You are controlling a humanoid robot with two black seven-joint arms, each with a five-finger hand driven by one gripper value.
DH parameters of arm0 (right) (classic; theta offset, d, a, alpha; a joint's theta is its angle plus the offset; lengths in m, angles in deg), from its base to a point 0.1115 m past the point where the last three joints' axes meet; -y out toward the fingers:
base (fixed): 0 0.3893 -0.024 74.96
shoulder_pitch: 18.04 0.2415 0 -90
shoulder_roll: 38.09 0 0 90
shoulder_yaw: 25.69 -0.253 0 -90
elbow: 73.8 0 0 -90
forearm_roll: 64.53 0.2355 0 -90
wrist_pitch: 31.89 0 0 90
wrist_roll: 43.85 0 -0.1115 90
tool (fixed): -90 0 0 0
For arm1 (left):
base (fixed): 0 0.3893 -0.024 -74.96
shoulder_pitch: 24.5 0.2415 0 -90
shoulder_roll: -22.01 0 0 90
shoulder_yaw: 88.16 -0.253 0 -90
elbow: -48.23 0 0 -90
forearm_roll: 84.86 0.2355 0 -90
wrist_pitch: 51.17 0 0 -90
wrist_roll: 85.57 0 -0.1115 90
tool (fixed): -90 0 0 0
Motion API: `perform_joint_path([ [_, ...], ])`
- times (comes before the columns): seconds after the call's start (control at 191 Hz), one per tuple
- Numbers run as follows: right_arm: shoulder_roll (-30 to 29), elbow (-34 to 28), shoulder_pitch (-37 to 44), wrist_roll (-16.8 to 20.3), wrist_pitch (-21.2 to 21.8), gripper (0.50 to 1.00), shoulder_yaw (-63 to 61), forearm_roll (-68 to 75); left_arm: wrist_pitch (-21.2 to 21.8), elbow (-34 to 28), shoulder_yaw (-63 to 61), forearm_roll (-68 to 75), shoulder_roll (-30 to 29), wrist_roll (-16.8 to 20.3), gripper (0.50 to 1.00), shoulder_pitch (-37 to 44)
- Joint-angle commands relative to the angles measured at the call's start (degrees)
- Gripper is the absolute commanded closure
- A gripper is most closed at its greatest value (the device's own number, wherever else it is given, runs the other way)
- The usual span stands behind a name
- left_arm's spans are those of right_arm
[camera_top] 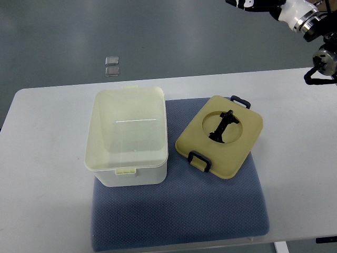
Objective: Open white storage box with right hand
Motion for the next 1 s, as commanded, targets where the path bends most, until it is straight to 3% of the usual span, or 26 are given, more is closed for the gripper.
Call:
perform_joint_path([
  [0.0, -2.35, 1.75, -2.36, 4.99, -4.15, 0.632, -3.48, 4.91, -0.01, 0.0, 0.0, -0.01, 0.0, 0.04, 0.5, -0.02],
  [0.115, -4.63, 4.39, -5.7, 9.39, -3.54, 0.615, -8.14, 3.77, -0.01, 0.0, 0.0, -0.01, 0.0, 0.04, 0.5, -0.02],
  [0.267, -5.6, 6.67, -8.86, 12.2, -0.9, 0.605, -12.89, 1.66, -0.01, 0.0, 0.0, -0.01, 0.0, 0.04, 0.5, 0.07],
  [0.523, -8.24, 14.76, -12.38, 13.7, 10.17, 0.595, -18.95, -2.3, 0.07, 0.0, 0.0, -0.01, 0.0, 0.04, 0.5, -0.02],
  [0.653, -9.03, 17.66, -13.26, 13.7, 10.61, 0.593, -21.41, -2.3, -0.01, 0.0, 0.0, -0.01, 0.0, 0.04, 0.5, -0.02],
  [0.993, -12.63, 17.66, -15.54, 12.91, 9.65, 0.579, -23.61, -1.51, -0.01, 0.0, 0.0, -0.01, 0.0, 0.04, 0.5, -0.02],
])
